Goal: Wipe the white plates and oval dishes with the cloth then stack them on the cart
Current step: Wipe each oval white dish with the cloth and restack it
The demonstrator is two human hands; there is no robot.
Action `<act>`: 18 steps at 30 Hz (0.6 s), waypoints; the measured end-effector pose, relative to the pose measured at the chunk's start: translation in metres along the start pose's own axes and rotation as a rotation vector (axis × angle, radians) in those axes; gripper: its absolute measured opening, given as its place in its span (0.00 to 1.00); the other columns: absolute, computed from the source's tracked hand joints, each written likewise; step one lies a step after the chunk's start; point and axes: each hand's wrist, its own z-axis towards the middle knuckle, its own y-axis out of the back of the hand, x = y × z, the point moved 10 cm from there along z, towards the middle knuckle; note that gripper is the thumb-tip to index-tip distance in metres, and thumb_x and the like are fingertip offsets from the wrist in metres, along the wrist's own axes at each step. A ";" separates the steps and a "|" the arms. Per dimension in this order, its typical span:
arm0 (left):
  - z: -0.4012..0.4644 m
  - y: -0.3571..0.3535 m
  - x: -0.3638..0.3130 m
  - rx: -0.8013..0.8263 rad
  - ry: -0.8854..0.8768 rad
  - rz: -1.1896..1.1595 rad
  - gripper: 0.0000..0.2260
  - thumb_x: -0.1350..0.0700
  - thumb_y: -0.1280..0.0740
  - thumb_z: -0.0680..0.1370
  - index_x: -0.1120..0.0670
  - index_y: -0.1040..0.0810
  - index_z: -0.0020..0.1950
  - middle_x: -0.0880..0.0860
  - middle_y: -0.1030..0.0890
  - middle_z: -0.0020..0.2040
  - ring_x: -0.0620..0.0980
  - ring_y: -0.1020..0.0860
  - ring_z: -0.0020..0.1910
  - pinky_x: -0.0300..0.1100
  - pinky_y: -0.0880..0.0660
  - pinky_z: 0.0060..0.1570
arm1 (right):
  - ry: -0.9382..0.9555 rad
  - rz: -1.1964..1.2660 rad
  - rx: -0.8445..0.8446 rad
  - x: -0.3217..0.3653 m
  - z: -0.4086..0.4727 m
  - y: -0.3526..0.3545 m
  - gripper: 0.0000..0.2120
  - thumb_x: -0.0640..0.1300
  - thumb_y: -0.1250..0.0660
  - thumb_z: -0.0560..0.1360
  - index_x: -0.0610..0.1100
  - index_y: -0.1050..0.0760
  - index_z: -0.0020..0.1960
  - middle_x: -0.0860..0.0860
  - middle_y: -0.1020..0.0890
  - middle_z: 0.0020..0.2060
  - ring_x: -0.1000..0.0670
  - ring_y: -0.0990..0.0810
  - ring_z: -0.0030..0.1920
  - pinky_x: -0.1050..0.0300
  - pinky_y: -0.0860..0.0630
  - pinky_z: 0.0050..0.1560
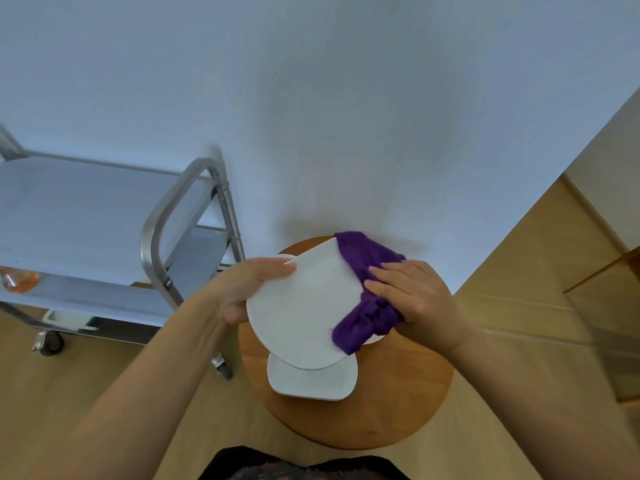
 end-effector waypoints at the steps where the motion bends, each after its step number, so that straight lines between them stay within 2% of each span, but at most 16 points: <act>1: 0.001 0.005 0.000 -0.016 0.025 -0.002 0.17 0.54 0.33 0.69 0.60 0.24 0.55 0.59 0.16 0.41 0.55 0.16 0.38 0.45 0.20 0.32 | -0.020 0.016 -0.007 0.002 -0.001 0.001 0.18 0.38 0.18 0.57 0.37 0.17 0.46 0.43 0.15 0.44 0.43 0.15 0.44 0.47 0.20 0.46; 3: 0.003 0.012 -0.001 -0.045 0.036 -0.072 0.17 0.49 0.34 0.70 0.60 0.19 0.50 0.59 0.16 0.41 0.55 0.16 0.38 0.44 0.20 0.33 | -0.068 0.101 -0.021 0.006 -0.001 0.000 0.16 0.39 0.18 0.57 0.38 0.17 0.43 0.45 0.15 0.40 0.45 0.15 0.40 0.51 0.19 0.42; 4: 0.004 0.013 -0.002 -0.050 0.023 -0.122 0.20 0.44 0.36 0.71 0.59 0.17 0.49 0.59 0.16 0.45 0.56 0.17 0.42 0.46 0.20 0.40 | -0.119 0.189 -0.015 0.007 0.000 -0.001 0.12 0.40 0.20 0.60 0.39 0.18 0.41 0.48 0.16 0.36 0.49 0.17 0.36 0.54 0.20 0.38; 5: 0.006 0.016 -0.004 -0.054 -0.009 -0.148 0.25 0.38 0.39 0.72 0.57 0.17 0.52 0.59 0.17 0.51 0.57 0.18 0.50 0.51 0.22 0.51 | -0.223 0.311 0.010 0.002 0.001 -0.005 0.08 0.40 0.22 0.63 0.43 0.20 0.39 0.53 0.18 0.32 0.56 0.20 0.32 0.58 0.23 0.32; 6: 0.009 0.018 -0.007 -0.058 -0.064 -0.133 0.31 0.32 0.43 0.71 0.55 0.19 0.57 0.57 0.19 0.59 0.57 0.22 0.58 0.57 0.29 0.61 | -0.381 0.440 0.050 -0.007 -0.001 -0.011 0.08 0.41 0.24 0.66 0.48 0.23 0.37 0.59 0.21 0.30 0.59 0.23 0.29 0.65 0.27 0.31; 8: 0.008 0.011 -0.018 -0.020 -0.206 -0.071 0.42 0.25 0.44 0.63 0.51 0.27 0.68 0.53 0.26 0.68 0.55 0.31 0.69 0.62 0.42 0.70 | -0.687 0.708 0.174 -0.020 -0.015 -0.033 0.13 0.42 0.25 0.69 0.55 0.28 0.39 0.63 0.21 0.28 0.62 0.22 0.34 0.71 0.29 0.31; 9: 0.006 0.005 -0.024 0.017 -0.284 -0.048 0.47 0.23 0.40 0.60 0.51 0.30 0.70 0.53 0.27 0.69 0.54 0.32 0.70 0.61 0.41 0.70 | -0.765 0.832 0.236 -0.020 -0.020 -0.043 0.13 0.43 0.25 0.69 0.56 0.28 0.42 0.65 0.20 0.32 0.64 0.21 0.38 0.73 0.28 0.33; 10: 0.003 -0.001 -0.029 0.060 -0.349 -0.039 0.49 0.24 0.34 0.57 0.53 0.31 0.71 0.53 0.25 0.67 0.53 0.30 0.69 0.58 0.36 0.68 | -0.807 0.948 0.292 -0.019 -0.023 -0.050 0.13 0.43 0.25 0.69 0.55 0.26 0.45 0.65 0.19 0.36 0.64 0.20 0.40 0.72 0.26 0.36; 12: -0.001 -0.007 -0.037 0.092 -0.424 -0.025 0.46 0.32 0.23 0.53 0.56 0.26 0.64 0.53 0.19 0.58 0.52 0.22 0.59 0.50 0.24 0.57 | -0.844 1.135 0.383 -0.014 -0.023 -0.057 0.15 0.43 0.24 0.68 0.52 0.25 0.51 0.59 0.16 0.44 0.56 0.18 0.46 0.63 0.21 0.44; 13: -0.004 -0.006 -0.043 0.066 -0.456 0.018 0.43 0.35 0.21 0.51 0.56 0.24 0.59 0.52 0.16 0.52 0.51 0.19 0.53 0.46 0.21 0.50 | -0.844 1.184 0.414 -0.013 -0.021 -0.058 0.16 0.42 0.24 0.68 0.51 0.24 0.53 0.55 0.16 0.46 0.53 0.18 0.48 0.58 0.20 0.48; 15: -0.011 0.000 -0.061 -0.014 -0.533 0.187 0.34 0.40 0.20 0.52 0.51 0.22 0.54 0.47 0.16 0.44 0.49 0.18 0.46 0.40 0.21 0.40 | -0.828 1.215 0.468 -0.012 -0.018 -0.058 0.16 0.40 0.25 0.69 0.51 0.24 0.53 0.52 0.16 0.47 0.50 0.18 0.49 0.54 0.20 0.51; 18: -0.020 -0.004 -0.087 -0.072 -0.608 0.593 0.26 0.41 0.25 0.57 0.39 0.23 0.54 0.37 0.19 0.48 0.42 0.20 0.49 0.36 0.21 0.42 | -0.804 1.161 0.591 -0.010 -0.017 -0.060 0.16 0.44 0.24 0.66 0.50 0.23 0.52 0.51 0.16 0.46 0.48 0.17 0.49 0.52 0.20 0.51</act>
